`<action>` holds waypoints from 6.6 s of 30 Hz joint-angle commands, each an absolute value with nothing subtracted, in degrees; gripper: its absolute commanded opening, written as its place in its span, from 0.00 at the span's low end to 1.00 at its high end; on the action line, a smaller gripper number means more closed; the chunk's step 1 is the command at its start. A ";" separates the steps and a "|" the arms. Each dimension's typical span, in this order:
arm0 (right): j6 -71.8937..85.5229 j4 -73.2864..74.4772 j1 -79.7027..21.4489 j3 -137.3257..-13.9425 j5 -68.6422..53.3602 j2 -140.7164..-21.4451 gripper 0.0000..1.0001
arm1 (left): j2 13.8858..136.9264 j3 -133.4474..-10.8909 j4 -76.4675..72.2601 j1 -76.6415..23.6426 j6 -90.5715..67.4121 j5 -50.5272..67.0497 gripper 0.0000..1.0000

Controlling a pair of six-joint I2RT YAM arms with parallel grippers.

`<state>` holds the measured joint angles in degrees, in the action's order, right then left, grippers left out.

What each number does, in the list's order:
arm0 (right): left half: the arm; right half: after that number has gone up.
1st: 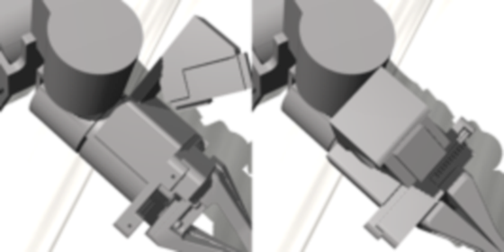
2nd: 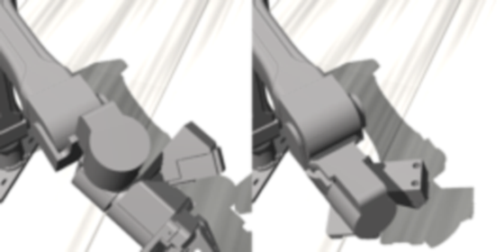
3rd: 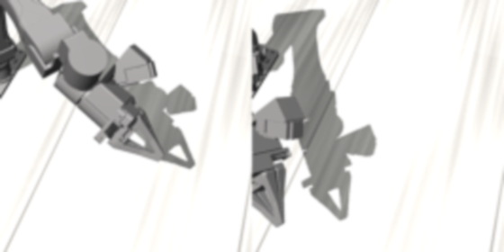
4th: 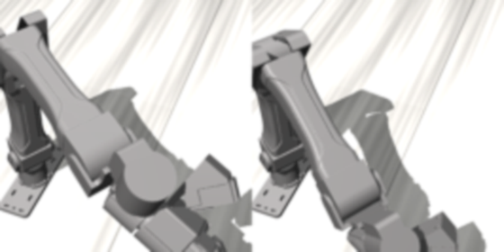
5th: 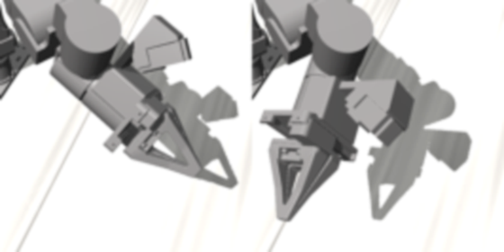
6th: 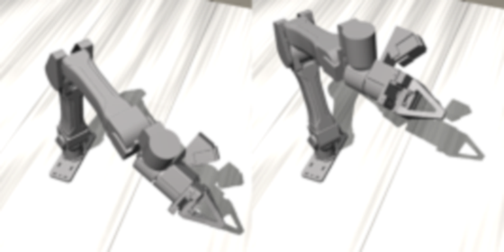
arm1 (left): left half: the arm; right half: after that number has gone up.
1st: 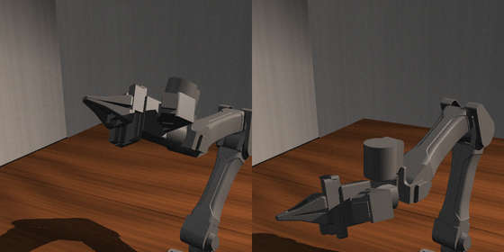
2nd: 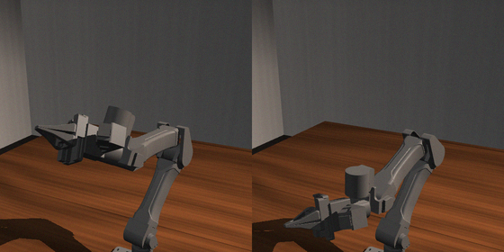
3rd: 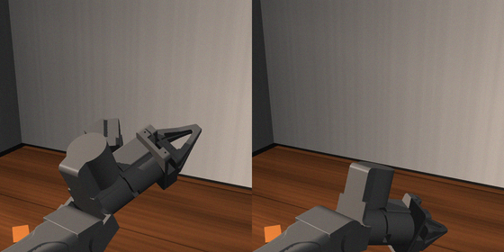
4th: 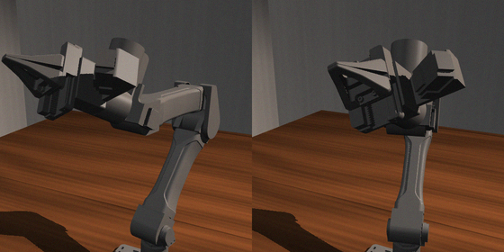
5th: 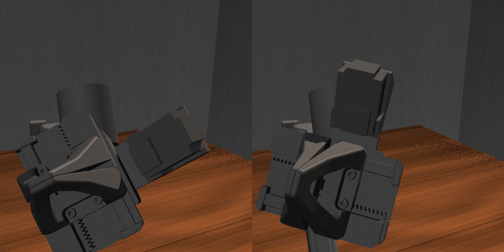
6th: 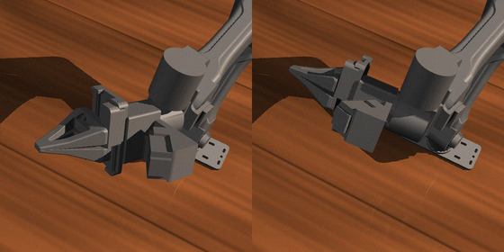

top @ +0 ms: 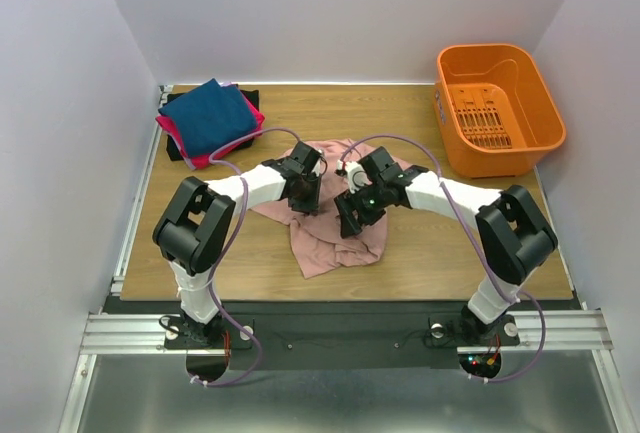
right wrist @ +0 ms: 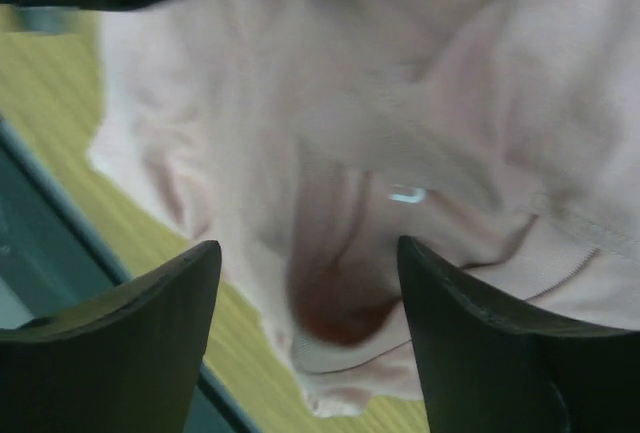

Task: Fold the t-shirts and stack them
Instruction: Flatten the tshirt out

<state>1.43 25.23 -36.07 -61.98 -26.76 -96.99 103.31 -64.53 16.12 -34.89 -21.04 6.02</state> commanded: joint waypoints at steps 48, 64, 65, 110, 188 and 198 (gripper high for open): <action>17.66 35.42 -20.83 -64.33 -1.93 -95.97 0.70 | 109.86 -94.32 38.23 -39.72 -14.59 2.28 0.66; 18.10 34.28 -19.86 -63.28 -3.87 -98.26 0.77 | 114.78 -90.44 40.78 -44.38 -16.26 6.42 0.69; 18.11 34.19 -19.86 -63.02 -3.87 -98.17 0.77 | 114.96 -90.09 40.87 -44.38 -16.09 6.33 0.69; 16.88 46.76 -15.56 -94.21 17.31 -79.37 0.00 | 79.90 -94.06 43.77 -11.46 -17.75 -6.33 0.00; 20.48 37.09 -12.57 -78.84 -6.94 -94.13 0.77 | 107.49 -75.24 11.60 -2.28 -27.77 -7.03 0.57; 20.22 37.09 -12.57 -79.01 -6.94 -94.31 0.77 | 106.61 -75.23 11.51 -2.29 -27.42 -7.56 0.24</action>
